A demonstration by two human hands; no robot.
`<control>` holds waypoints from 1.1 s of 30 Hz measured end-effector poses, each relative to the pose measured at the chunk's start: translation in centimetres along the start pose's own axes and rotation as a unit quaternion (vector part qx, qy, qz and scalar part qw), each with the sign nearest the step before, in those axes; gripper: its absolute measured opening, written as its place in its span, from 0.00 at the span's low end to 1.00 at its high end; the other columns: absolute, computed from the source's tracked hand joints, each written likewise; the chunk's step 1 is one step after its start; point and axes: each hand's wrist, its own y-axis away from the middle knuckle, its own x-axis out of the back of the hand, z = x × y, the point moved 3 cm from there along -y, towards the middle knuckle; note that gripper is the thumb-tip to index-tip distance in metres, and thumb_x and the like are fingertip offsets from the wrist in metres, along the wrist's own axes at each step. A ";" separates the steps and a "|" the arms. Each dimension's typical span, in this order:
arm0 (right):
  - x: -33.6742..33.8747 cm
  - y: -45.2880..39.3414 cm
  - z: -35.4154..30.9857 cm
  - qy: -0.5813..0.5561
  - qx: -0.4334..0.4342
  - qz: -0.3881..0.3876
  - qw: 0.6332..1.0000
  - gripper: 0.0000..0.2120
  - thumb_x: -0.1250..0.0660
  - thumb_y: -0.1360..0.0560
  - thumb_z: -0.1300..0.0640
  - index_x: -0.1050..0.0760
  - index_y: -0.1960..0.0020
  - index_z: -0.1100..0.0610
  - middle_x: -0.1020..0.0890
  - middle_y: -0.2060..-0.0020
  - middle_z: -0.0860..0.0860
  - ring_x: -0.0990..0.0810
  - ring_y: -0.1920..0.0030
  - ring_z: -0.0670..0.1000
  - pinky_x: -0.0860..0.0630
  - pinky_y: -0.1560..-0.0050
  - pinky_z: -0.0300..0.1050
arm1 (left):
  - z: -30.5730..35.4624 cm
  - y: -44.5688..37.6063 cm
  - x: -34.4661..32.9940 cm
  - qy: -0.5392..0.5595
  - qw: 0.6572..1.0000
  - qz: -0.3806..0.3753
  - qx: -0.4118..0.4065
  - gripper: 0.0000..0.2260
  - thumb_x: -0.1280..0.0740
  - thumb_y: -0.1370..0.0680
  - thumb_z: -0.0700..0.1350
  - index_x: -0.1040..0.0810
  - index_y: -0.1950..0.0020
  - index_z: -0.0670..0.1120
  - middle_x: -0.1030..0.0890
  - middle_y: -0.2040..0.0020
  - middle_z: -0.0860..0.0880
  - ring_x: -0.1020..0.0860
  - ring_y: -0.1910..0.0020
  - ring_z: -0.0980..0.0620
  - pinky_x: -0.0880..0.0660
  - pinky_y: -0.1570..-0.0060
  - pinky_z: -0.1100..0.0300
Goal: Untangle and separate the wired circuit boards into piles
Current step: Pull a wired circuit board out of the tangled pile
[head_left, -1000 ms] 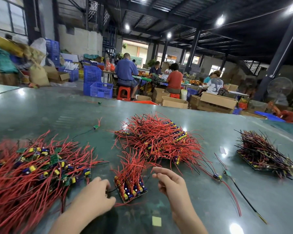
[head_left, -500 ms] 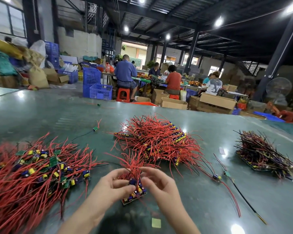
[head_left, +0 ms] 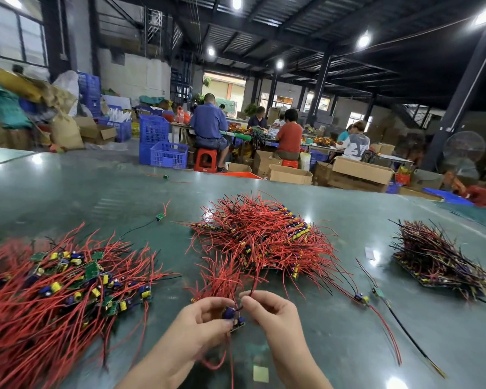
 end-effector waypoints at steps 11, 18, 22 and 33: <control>-0.7 0.2 1.0 -0.110 -0.058 0.038 0.992 0.08 0.31 0.30 0.69 0.17 0.64 0.61 0.18 0.69 0.56 0.22 0.71 0.48 0.24 0.66 0.39 | 0.2 1.0 -2.2 -0.037 0.994 -0.089 0.048 0.02 0.33 0.30 0.40 0.24 0.63 0.42 0.30 0.75 0.49 0.36 0.78 0.57 0.41 0.78 0.68; -0.5 -0.2 1.4 -0.210 -0.099 0.074 0.970 0.07 0.30 0.34 0.68 0.16 0.68 0.60 0.19 0.72 0.54 0.28 0.76 0.44 0.31 0.74 0.31 | 0.4 1.6 -2.6 -0.045 0.988 -0.118 0.094 0.07 0.37 0.30 0.45 0.29 0.68 0.47 0.38 0.76 0.51 0.42 0.78 0.55 0.43 0.77 0.68; -0.6 -0.2 1.2 -0.239 -0.104 0.057 0.964 0.03 0.29 0.39 0.65 0.17 0.66 0.62 0.21 0.73 0.52 0.28 0.77 0.43 0.29 0.74 0.32 | 0.0 1.4 -2.4 -0.051 0.989 -0.101 0.092 0.19 0.41 0.21 0.48 0.30 0.72 0.48 0.40 0.78 0.52 0.44 0.80 0.56 0.43 0.77 0.69; 2.0 -1.1 1.2 -0.249 -0.087 0.162 0.951 0.03 0.30 0.33 0.66 0.20 0.60 0.61 0.21 0.73 0.46 0.31 0.78 0.40 0.32 0.77 0.31 | 0.2 2.3 -3.3 -0.054 0.982 -0.130 0.126 0.16 0.37 0.26 0.47 0.32 0.74 0.48 0.43 0.77 0.50 0.47 0.78 0.55 0.48 0.75 0.67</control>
